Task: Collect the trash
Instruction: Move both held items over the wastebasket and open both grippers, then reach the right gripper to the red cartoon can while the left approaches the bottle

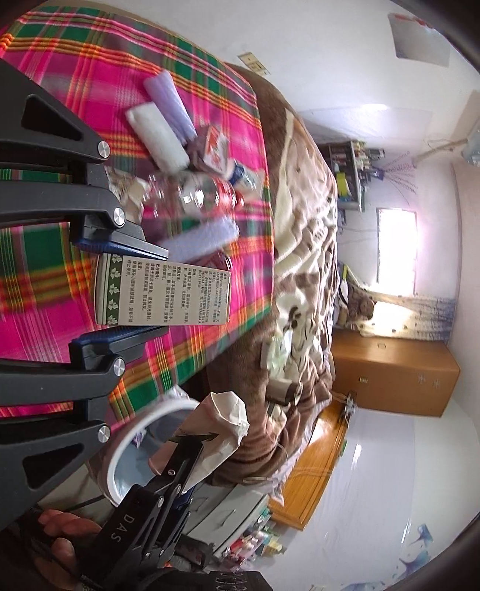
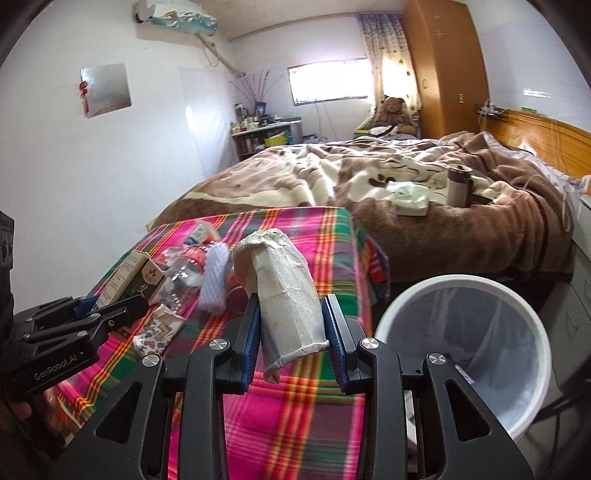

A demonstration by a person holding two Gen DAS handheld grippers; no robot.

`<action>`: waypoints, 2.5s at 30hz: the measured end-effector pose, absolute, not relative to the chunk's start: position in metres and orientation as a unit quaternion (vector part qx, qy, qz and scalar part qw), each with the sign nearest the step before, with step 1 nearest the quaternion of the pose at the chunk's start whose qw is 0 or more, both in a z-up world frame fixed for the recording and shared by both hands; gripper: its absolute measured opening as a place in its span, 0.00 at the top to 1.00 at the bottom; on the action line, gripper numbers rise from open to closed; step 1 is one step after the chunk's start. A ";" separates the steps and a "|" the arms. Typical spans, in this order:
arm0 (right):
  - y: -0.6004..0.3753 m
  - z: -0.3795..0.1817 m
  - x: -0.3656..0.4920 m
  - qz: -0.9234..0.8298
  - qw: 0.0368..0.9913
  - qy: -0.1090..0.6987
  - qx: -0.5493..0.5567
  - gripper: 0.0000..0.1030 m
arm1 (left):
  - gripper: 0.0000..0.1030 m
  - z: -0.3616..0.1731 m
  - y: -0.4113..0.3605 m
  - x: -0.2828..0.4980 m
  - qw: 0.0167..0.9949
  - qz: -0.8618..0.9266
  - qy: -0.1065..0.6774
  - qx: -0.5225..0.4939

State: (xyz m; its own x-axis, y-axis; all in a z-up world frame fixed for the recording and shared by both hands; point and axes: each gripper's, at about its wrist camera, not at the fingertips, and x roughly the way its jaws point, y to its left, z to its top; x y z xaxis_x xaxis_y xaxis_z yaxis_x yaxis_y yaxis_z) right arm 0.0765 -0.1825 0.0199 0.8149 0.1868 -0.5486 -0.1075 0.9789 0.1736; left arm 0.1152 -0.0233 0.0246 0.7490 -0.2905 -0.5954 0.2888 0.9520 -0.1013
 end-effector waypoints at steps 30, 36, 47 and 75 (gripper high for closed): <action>-0.305 -0.003 0.057 -0.091 0.938 0.316 0.113 0.64 | 0.68 0.019 -0.192 0.121 0.897 -0.306 0.318 0.030; -0.313 -0.010 0.056 -0.097 0.934 0.326 0.112 0.63 | 0.68 0.013 -0.212 0.124 0.893 -0.313 0.320 0.045; -0.326 -0.020 0.060 -0.109 0.925 0.347 0.111 0.60 | 0.68 -0.002 -0.236 0.136 0.879 -0.326 0.344 0.048; -0.295 -0.003 0.071 -0.101 0.933 0.333 0.089 0.43 | 0.45 0.015 -0.167 0.138 0.899 -0.286 0.331 0.010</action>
